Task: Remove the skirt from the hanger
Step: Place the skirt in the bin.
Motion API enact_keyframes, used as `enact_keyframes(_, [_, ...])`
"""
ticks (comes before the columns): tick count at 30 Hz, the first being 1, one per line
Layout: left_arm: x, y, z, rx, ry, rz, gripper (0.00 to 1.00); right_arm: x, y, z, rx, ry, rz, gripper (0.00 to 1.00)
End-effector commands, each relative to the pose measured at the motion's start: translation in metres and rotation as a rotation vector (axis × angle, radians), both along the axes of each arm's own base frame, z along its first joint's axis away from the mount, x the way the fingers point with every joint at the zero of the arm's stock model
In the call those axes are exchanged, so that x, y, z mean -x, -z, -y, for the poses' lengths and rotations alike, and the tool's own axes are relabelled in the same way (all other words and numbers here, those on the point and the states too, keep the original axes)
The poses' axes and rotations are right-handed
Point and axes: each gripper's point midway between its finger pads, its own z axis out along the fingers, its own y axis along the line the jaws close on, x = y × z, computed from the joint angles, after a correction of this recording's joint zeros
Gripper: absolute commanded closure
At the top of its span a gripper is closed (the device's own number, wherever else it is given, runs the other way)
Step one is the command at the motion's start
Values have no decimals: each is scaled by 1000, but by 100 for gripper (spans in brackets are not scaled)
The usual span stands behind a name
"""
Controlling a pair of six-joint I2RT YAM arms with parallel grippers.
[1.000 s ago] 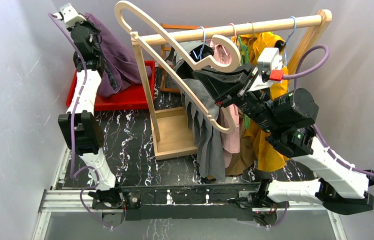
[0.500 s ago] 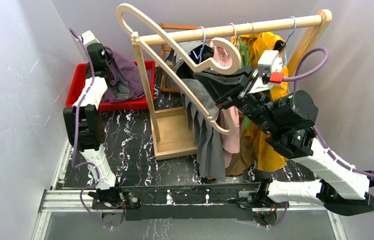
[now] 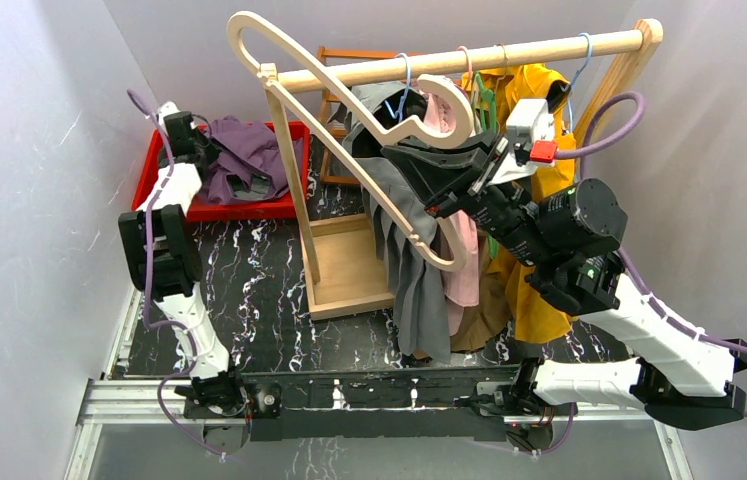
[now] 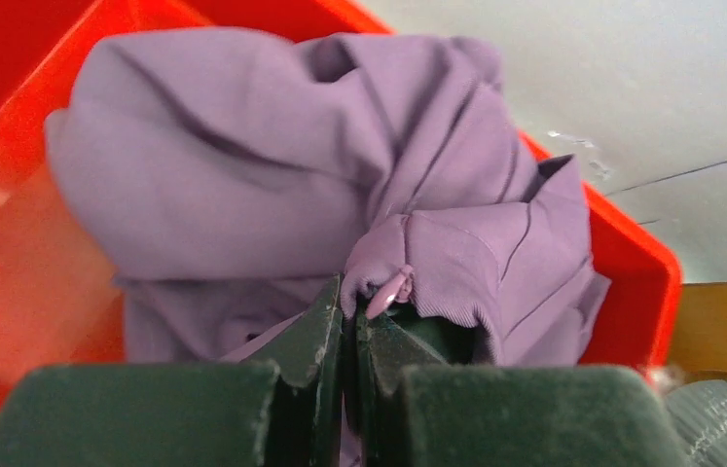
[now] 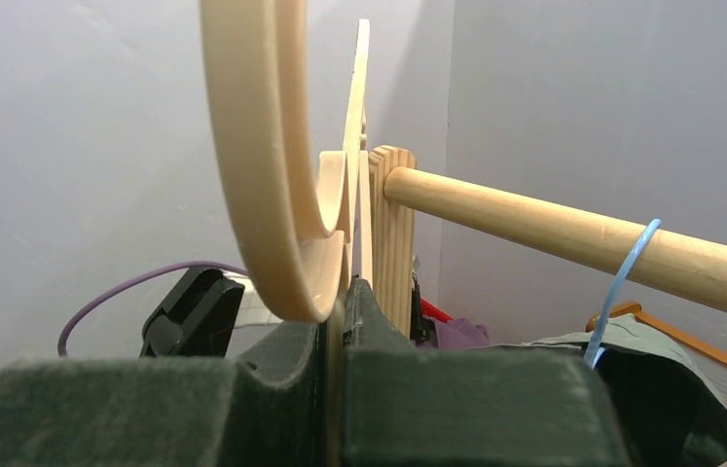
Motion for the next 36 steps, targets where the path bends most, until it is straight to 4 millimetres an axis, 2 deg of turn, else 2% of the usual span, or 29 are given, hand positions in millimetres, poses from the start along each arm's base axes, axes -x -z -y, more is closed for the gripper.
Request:
enact_keyframes(1, [24, 29, -10, 108, 2, -116, 100, 3, -19, 5, -82, -8, 14, 100])
enact_keyframes(3, [25, 31, -8, 142, 51, -158, 100, 4, -19, 2, -74, -24, -1, 100])
enact_keyframes(5, [24, 24, -5, 153, 90, -175, 98, 5, -17, 1, -59, -40, -29, 100])
enact_keyframes(6, [25, 20, -4, 157, 102, -175, 88, 6, -13, 0, -45, -50, -49, 100])
enact_keyframes(8, [29, 10, 2, 160, 134, -172, 62, 8, -5, 1, -15, -63, -86, 100])
enact_keyframes(10, [38, 4, 6, 159, 144, -167, 45, 11, 2, 4, 19, -74, -126, 100])
enact_keyframes(13, [55, -8, 7, 131, 143, -156, 28, 20, 15, 13, 77, -94, -180, 100])
enact_keyframes(15, [66, -21, 4, 97, 133, -145, 23, 27, 27, 20, 137, -111, -205, 100])
enact_keyframes(20, [90, -48, 3, 57, 110, -136, 2, 48, 62, 30, 299, -183, -281, 100])
enact_keyframes(24, [111, -76, 4, 51, 76, -99, 1, 55, 86, 30, 399, -212, -357, 100])
enact_keyframes(26, [122, -90, 11, 64, 86, -69, 1, 55, 100, 30, 458, -208, -397, 100])
enact_keyframes(29, [134, -107, 37, 87, 220, -31, 1, 54, 122, 39, 539, -171, -432, 100])
enact_keyframes(31, [144, -110, 63, 99, 298, -29, 2, 41, 132, 52, 573, -70, -469, 100])
enact_keyframes(34, [159, -120, 89, 79, 358, -2, 2, 29, 125, 59, 545, 12, -513, 100])
enact_keyframes(35, [165, -126, 94, 69, 368, 13, 2, 28, 124, 55, 531, 10, -527, 100])
enact_keyframes(36, [167, -123, 96, 64, 371, 6, 2, 26, 125, 49, 523, 8, -545, 100])
